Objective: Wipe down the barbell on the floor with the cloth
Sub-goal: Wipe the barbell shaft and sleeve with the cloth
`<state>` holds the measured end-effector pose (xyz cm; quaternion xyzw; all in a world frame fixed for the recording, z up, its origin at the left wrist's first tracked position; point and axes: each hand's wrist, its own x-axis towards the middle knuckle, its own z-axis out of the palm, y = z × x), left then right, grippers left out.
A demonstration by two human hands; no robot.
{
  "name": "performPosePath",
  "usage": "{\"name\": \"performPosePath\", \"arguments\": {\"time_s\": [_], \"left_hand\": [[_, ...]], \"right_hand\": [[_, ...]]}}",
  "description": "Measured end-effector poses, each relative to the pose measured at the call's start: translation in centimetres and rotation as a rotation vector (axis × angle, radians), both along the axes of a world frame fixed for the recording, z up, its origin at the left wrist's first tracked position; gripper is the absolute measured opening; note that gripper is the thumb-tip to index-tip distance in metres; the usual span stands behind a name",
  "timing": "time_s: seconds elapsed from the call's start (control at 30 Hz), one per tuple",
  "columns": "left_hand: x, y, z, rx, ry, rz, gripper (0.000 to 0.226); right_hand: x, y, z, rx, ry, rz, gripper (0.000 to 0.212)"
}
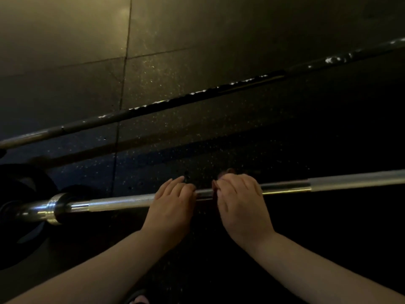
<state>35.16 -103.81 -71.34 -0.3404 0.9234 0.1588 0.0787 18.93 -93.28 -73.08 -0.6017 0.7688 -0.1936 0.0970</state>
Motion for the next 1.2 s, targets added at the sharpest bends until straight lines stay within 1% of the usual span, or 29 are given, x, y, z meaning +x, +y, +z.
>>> {"name": "performPosePath", "arguments": {"time_s": [0.07,0.13,0.17,0.23,0.3,0.37,0.47,0.5,0.6,0.7,0.83,1.03,1.2], "left_hand": [[-1.5,0.4,-0.3,0.009,-0.013,-0.039,0.052],[-1.9,0.4,-0.2,-0.016,-0.015,-0.027,0.045],[-1.9,0.4,-0.3,-0.039,-0.012,-0.019,0.039],[-1.9,0.5,-0.4,-0.072,0.003,0.000,0.033],[-2.1,0.8,-0.4,-0.072,0.014,0.025,0.037],[-2.5,0.9,-0.6,-0.072,0.013,0.018,0.042],[-2.4,0.9,-0.7,-0.060,0.025,0.004,0.044],[-2.4,0.9,-0.6,-0.062,0.026,0.002,0.045],[-2.9,1.1,-0.4,-0.050,-0.002,-0.008,0.042],[-3.3,1.2,-0.4,-0.012,-0.007,-0.032,0.044],[-3.1,1.1,-0.5,-0.026,-0.006,-0.046,0.042],[-3.1,1.3,-0.8,-0.067,-0.044,-0.039,0.040],[-3.0,1.1,-0.9,-0.081,-0.020,-0.044,0.040]], "right_hand": [[1.1,-0.3,0.0,0.060,0.019,0.136,0.035],[-0.1,-0.7,0.3,0.095,0.028,0.240,0.035],[-1.2,-0.7,0.5,0.087,0.043,0.253,0.033],[-2.8,-0.4,1.0,0.061,0.054,0.178,0.029],[-3.0,-0.1,1.4,0.037,0.063,0.061,0.020],[-2.8,-0.1,1.5,0.043,0.102,0.025,0.015],[-2.6,-0.1,1.6,0.097,0.041,-0.002,0.028],[-2.4,0.0,1.6,0.104,0.043,-0.011,0.029],[-1.1,-0.2,1.6,0.161,0.082,0.027,0.027],[-0.9,-0.2,1.2,0.164,0.096,0.091,0.031],[-1.0,0.2,0.7,0.147,0.115,0.081,0.027],[-1.0,0.2,0.7,0.140,0.109,0.094,0.028],[-2.0,0.0,1.0,0.136,0.085,0.107,0.025]]}}
